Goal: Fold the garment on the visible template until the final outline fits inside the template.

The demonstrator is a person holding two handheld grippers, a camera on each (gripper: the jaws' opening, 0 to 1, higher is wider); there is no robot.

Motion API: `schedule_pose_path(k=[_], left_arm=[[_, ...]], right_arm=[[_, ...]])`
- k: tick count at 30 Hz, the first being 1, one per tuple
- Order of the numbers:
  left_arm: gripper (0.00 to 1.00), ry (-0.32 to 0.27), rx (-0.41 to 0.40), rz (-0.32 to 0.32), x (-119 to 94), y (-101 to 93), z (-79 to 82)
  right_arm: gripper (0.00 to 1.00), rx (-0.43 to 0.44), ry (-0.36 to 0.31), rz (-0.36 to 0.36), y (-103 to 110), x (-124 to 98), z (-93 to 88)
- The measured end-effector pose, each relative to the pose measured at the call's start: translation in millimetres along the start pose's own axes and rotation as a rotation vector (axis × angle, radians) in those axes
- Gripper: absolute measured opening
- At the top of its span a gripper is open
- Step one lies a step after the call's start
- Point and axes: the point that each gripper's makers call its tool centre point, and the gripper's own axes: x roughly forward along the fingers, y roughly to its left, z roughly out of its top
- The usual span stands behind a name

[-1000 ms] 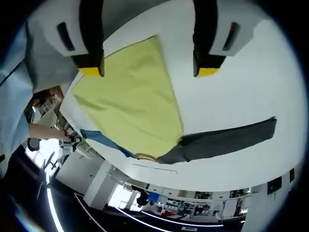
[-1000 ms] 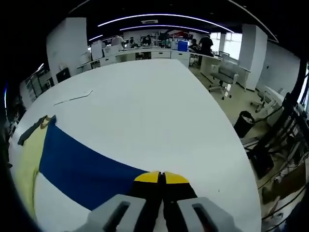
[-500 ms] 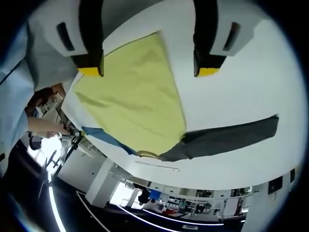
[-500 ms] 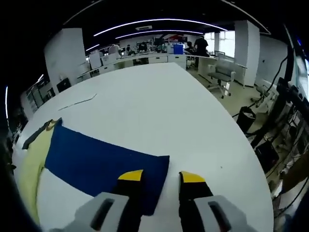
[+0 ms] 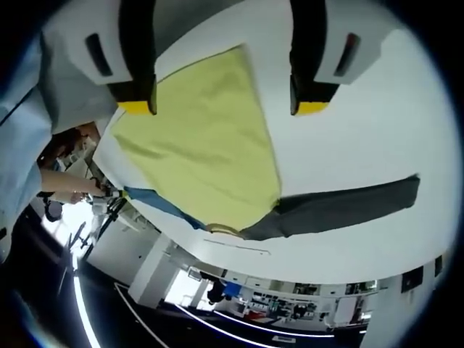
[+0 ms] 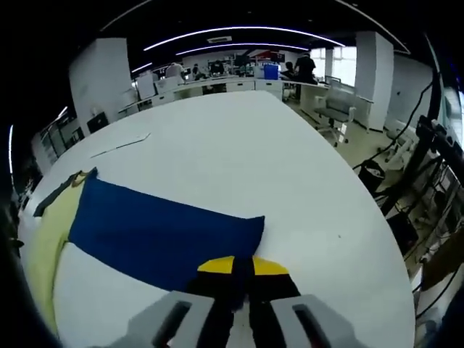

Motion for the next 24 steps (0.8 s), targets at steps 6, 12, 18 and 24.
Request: schedule_pose_path(k=[6,12,18,24], left_arm=[[0.72,-0.025,-0.008,0.002,-3.5,0.0,2.5],[0.72,-0.063,-0.008,-0.003,-4.0,0.5,8.0],[0.72,-0.05,0.057,-0.003,-5.6,0.2,7.3],[0.72,-0.073,0.067,-0.012,-7.8,-0.2,10.4]], right_arm=[[0.0,0.057,-0.015,0.024,8.1,-8.9,14.2],[0.0,0.112,-0.06,0.073,29.3,-24.9,34.4],[0.0,0.165,-0.11,0.162,62.9,-42.0,58.2],[0.0,0.198,-0.149,0.302,125.7,-56.2,83.4]])
